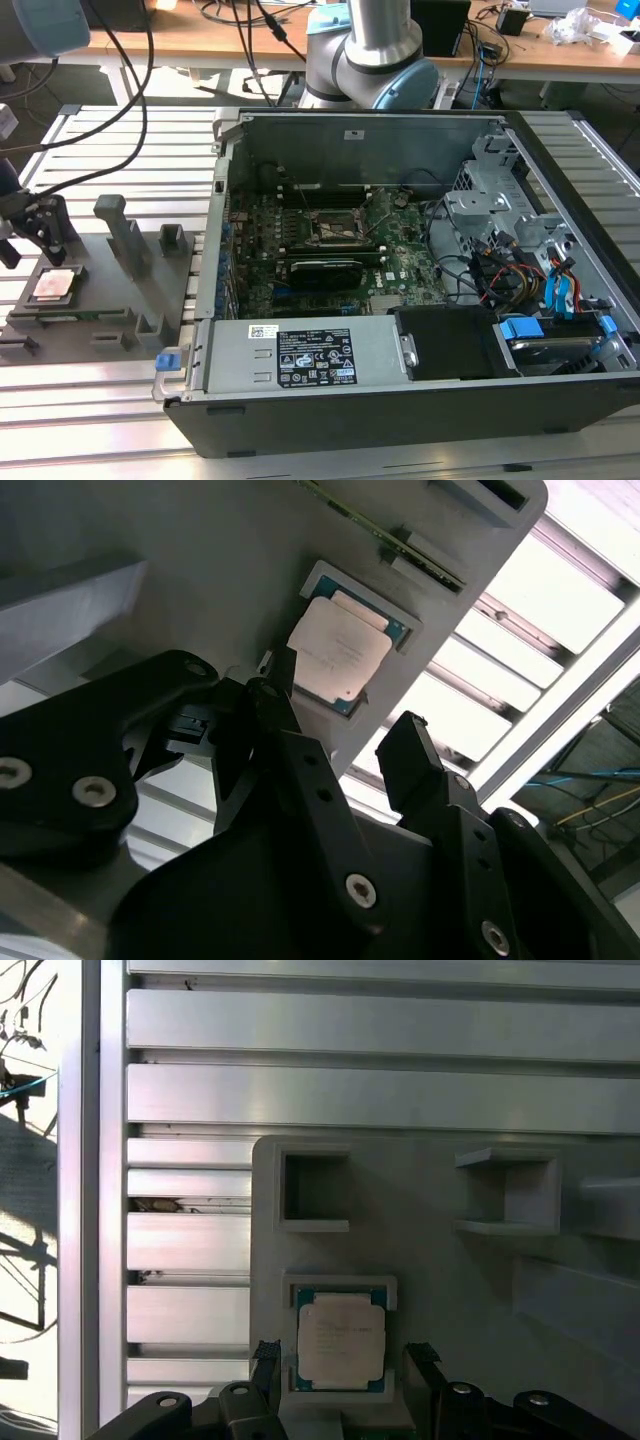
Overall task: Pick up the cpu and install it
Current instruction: 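Pick up the cpu and move it towards the insertion slot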
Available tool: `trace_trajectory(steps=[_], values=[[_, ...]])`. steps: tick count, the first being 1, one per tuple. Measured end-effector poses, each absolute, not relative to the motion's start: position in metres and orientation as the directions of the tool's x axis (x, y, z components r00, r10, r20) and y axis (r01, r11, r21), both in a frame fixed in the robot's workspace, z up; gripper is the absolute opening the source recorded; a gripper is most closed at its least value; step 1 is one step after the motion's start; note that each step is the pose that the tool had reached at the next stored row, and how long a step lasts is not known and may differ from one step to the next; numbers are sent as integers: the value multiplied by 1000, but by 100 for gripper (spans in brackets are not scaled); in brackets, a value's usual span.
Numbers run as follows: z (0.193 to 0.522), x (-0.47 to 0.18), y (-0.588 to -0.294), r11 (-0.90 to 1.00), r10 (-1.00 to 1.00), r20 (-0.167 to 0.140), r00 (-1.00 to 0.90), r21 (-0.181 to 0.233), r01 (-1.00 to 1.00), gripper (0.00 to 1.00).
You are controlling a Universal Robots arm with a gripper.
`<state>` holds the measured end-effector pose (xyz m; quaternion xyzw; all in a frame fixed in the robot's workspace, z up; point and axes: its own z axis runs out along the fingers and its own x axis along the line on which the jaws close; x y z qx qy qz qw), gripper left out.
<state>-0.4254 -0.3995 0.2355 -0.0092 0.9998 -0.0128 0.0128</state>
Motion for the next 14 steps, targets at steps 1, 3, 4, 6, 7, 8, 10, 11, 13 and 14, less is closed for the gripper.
trace_trajectory(steps=[1,3,4,6,7,8,10,11,13,14], values=[[235,-425,-400,1000,-19,-25,-1000,-26,-18,60],[234,-425,-399,1000,-19,-25,-1000,-26,-18,60],[234,-425,-399,1000,-19,-25,-1000,-26,-18,60],[233,-425,-399,1000,-19,-25,-1000,-26,-18,60],[233,-425,-399,1000,-19,-25,-1000,-26,-18,60],[232,-425,-400,1000,-19,-25,-1000,-26,-18,60],[232,-425,-399,1000,-19,-25,-1000,-26,-18,60],[231,-425,-399,1000,-19,-25,-1000,-26,-18,60],[230,-425,-400,1000,-19,-25,-1000,-26,-18,60],[230,-425,-400,1000,-19,-25,-1000,-26,-18,60]])
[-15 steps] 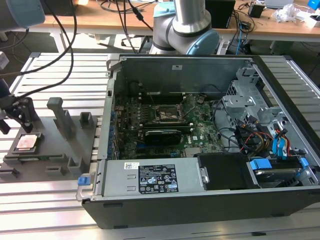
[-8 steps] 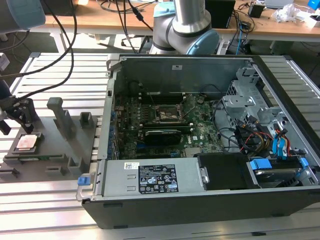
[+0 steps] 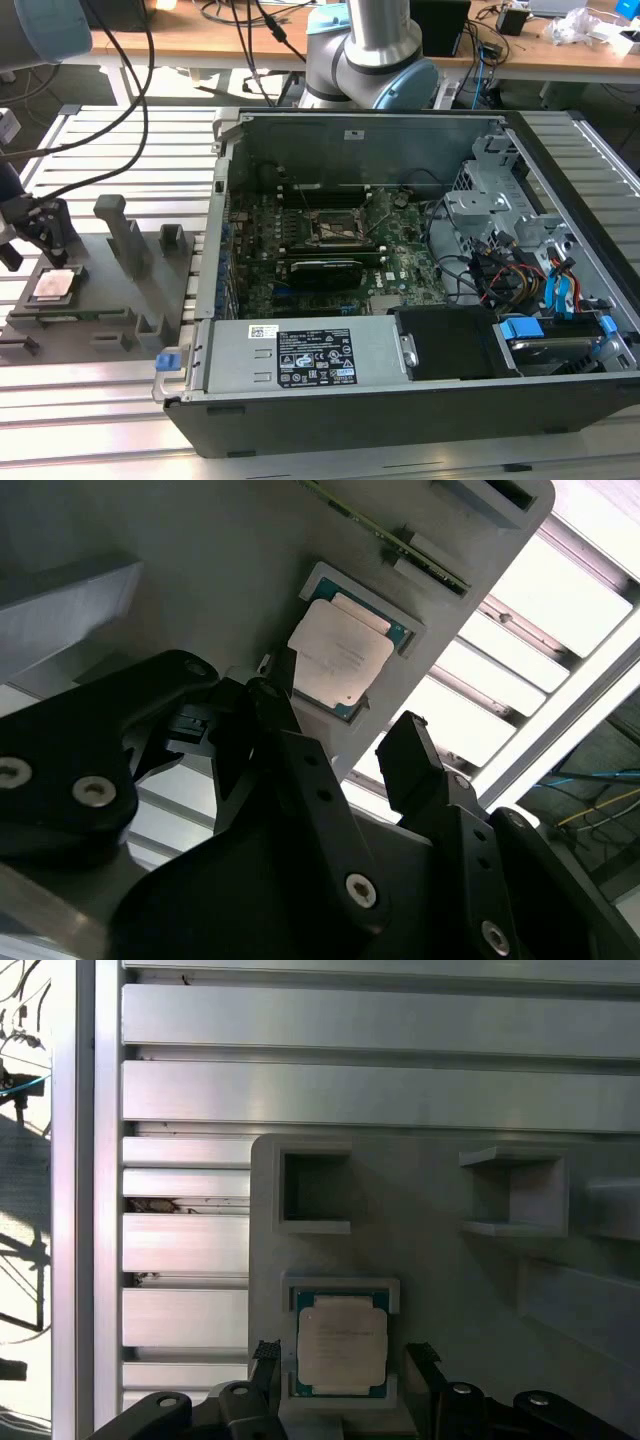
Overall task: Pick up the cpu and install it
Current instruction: 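Pick up the cpu and move it towards the insertion slot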
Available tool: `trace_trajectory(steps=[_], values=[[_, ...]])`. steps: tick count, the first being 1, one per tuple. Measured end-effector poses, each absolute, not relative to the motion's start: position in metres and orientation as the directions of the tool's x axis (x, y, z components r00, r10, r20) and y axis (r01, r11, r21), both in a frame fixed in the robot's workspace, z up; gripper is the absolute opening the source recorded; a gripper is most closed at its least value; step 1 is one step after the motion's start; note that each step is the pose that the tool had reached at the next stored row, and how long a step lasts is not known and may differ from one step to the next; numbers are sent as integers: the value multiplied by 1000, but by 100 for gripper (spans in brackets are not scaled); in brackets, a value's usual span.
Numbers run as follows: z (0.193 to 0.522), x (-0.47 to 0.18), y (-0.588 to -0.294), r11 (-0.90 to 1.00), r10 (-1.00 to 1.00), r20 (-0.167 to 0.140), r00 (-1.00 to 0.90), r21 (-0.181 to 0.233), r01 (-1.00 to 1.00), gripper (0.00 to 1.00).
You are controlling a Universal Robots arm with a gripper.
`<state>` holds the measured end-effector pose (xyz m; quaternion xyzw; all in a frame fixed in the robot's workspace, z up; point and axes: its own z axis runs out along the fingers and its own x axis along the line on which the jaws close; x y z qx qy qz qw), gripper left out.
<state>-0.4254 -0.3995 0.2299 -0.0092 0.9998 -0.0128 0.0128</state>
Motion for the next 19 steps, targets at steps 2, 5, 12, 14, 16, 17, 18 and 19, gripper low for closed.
trace_trajectory(steps=[2,5,12,14,16,17,18,19], values=[[229,-425,-399,1000,-19,-25,-1000,-26,-18,60],[228,-425,-399,1000,-19,-25,-1000,-26,-18,60],[226,-425,-400,1000,-19,-25,-1000,-26,-18,60],[225,-425,-399,1000,-19,-25,-1000,-26,-18,60],[224,-425,-399,1000,-19,-25,-1000,-26,-18,60],[222,-425,-400,999,-19,-25,-1000,-26,-18,60],[221,-425,-400,999,-19,-25,-1000,-26,-18,60],[220,-425,-400,999,-19,-25,-1000,-26,-18,60]])
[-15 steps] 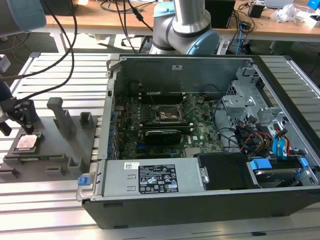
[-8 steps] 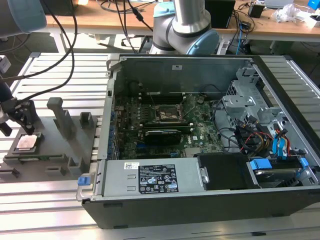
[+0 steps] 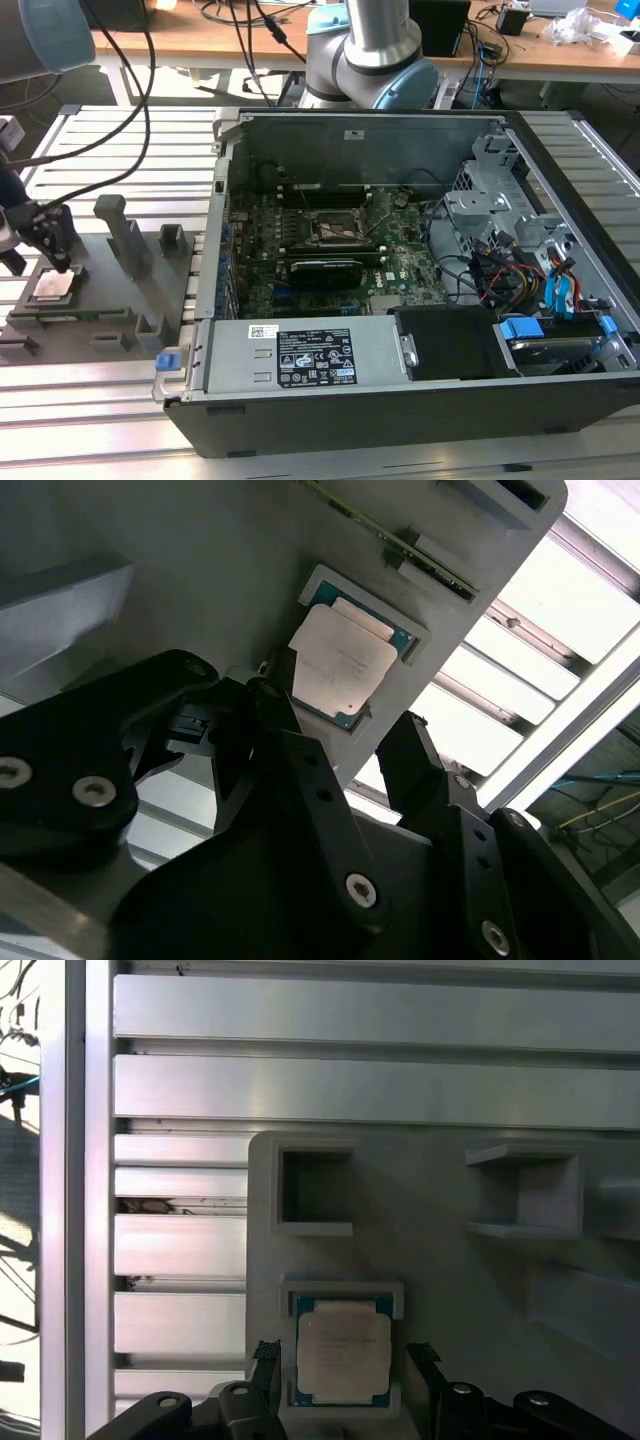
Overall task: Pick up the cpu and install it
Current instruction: 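Pick up the cpu and move it towards the insertion slot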
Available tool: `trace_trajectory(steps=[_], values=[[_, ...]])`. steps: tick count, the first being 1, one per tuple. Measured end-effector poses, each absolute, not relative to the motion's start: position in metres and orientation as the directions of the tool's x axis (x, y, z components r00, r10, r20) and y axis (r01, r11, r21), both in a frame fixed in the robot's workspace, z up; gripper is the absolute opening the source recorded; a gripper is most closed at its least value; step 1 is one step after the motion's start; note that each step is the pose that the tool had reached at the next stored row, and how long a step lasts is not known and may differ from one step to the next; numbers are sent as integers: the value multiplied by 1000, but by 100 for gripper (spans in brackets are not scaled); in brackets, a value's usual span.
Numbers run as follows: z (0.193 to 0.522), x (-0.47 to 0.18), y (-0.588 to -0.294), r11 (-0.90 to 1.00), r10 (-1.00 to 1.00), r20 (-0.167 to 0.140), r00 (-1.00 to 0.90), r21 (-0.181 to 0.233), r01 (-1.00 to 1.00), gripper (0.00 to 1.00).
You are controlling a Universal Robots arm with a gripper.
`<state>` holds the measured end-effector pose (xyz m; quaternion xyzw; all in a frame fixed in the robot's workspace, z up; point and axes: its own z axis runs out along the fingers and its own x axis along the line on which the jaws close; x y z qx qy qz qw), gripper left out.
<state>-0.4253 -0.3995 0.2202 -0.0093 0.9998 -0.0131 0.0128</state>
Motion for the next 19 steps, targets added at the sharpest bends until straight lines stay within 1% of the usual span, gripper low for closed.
trace_trajectory(steps=[16,19], values=[[204,-422,-403,999,-22,-25,-999,-35,-21,60],[203,-422,-403,999,-28,-25,-999,-47,-26,60]])
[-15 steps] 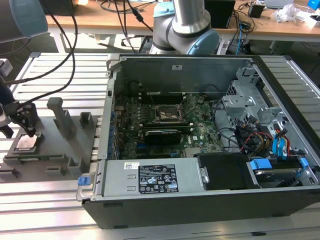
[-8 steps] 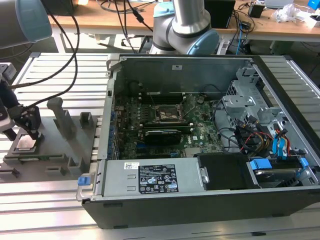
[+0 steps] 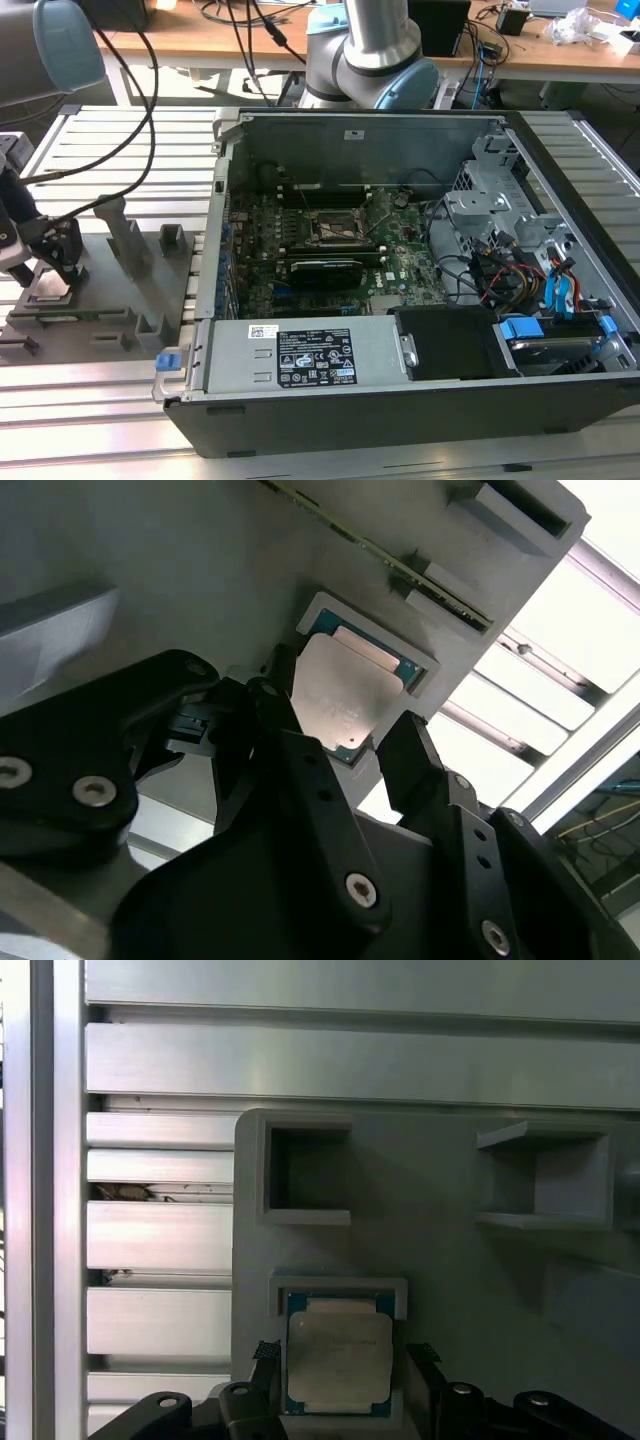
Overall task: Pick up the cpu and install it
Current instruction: 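Pick up the cpu and move it towards the insertion slot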
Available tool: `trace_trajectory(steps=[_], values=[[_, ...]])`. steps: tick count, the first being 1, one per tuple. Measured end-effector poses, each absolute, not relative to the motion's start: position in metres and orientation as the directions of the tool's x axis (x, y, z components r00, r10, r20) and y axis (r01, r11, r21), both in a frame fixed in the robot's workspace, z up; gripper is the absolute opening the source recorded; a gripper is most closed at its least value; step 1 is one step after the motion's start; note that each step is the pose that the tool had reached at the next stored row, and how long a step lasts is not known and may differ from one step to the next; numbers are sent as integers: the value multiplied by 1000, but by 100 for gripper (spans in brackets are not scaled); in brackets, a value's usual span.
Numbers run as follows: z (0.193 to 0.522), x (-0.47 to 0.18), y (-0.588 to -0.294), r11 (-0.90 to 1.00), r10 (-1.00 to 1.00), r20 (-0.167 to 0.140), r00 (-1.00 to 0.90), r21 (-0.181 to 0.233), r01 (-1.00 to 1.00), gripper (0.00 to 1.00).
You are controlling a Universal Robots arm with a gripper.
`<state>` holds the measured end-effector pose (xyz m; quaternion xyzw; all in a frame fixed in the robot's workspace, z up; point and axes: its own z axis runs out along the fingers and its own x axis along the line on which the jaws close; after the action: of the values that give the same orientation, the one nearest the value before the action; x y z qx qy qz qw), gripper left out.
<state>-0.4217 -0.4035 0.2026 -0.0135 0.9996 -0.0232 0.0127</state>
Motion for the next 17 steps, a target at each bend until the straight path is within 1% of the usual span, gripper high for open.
trace_trajectory(steps=[3,17], values=[[201,-422,-404,998,-32,-25,-999,-55,-31,60],[190,-421,-401,997,-56,-25,-998,-56,-55,60]])
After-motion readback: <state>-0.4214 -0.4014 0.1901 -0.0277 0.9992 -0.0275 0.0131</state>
